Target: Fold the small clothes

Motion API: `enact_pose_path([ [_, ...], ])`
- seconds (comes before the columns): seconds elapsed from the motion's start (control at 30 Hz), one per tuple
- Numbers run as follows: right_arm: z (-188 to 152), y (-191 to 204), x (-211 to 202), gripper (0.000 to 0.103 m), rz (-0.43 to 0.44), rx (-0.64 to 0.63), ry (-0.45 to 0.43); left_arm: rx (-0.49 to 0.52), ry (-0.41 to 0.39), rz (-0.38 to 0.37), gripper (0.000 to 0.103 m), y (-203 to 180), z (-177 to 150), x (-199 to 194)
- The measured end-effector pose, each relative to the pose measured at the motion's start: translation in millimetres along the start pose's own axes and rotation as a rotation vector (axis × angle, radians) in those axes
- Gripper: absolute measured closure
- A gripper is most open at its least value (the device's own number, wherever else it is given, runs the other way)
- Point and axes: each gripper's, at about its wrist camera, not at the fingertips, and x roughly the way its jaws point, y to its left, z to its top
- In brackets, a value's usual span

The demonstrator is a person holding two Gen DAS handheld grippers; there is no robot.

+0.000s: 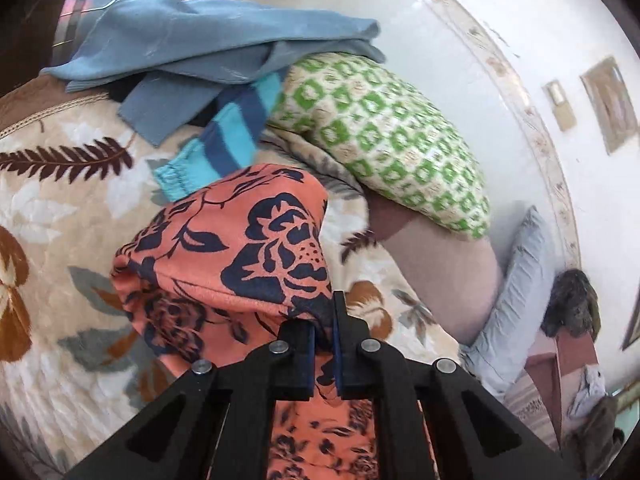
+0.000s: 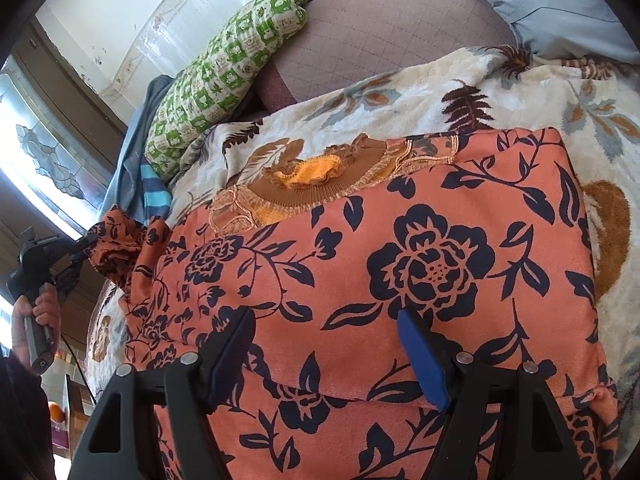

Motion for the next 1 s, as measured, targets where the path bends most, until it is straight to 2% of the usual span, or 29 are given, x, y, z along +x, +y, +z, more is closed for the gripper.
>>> enact_pose_path([
  [0.13, 8, -9, -22, 0.027, 0.036, 0.046, -0.063, 0.134, 0.078, -0.090, 0.097, -80, -40, 4],
  [0.27, 18, -39, -54, 0.027, 0.037, 0.139, -0.154, 0.230, 0.185, -0.201, 0.096, -156, -98, 24],
  [0.33, 22, -60, -74, 0.027, 0.034, 0.204, -0.210, 0.268, 0.250, -0.249, 0.096, -191, -132, 42],
  [0.4, 26, -84, -95, 0.027, 0.023, 0.272, -0.270, 0.304, 0.360, -0.283, 0.094, -221, -170, 68],
  [0.43, 27, -97, -105, 0.026, 0.014, 0.305, -0.299, 0.318, 0.454, -0.286, 0.079, -232, -192, 85],
  [0.47, 27, -109, -114, 0.026, -0.001, 0.340, -0.329, 0.326, 0.572, -0.272, 0.054, -238, -215, 103],
  [0.5, 28, -121, -124, 0.026, -0.020, 0.374, -0.355, 0.336, 0.675, -0.224, 0.045, -240, -236, 118],
  [0.53, 28, -132, -132, 0.026, -0.033, 0.407, -0.380, 0.350, 0.727, -0.167, 0.043, -237, -255, 121],
  [0.57, 27, -142, -139, 0.026, -0.035, 0.441, -0.400, 0.367, 0.740, -0.131, 0.043, -231, -266, 124],
  [0.67, 29, -160, -151, 0.026, -0.025, 0.500, -0.430, 0.408, 0.724, -0.073, 0.043, -208, -270, 117],
  [0.73, 31, -156, -150, 0.026, -0.026, 0.474, -0.413, 0.377, 0.671, -0.065, 0.043, -184, -251, 103],
  [0.83, 33, -137, -137, 0.026, 0.001, 0.408, -0.365, 0.378, 0.525, -0.004, 0.043, -150, -210, 80],
  [0.93, 30, -115, -118, 0.026, 0.089, 0.365, -0.299, 0.381, 0.355, 0.142, 0.043, -104, -170, 65],
  [1.0, 30, -99, -103, 0.026, 0.145, 0.337, -0.251, 0.342, 0.284, 0.218, 0.043, -70, -148, 62],
])
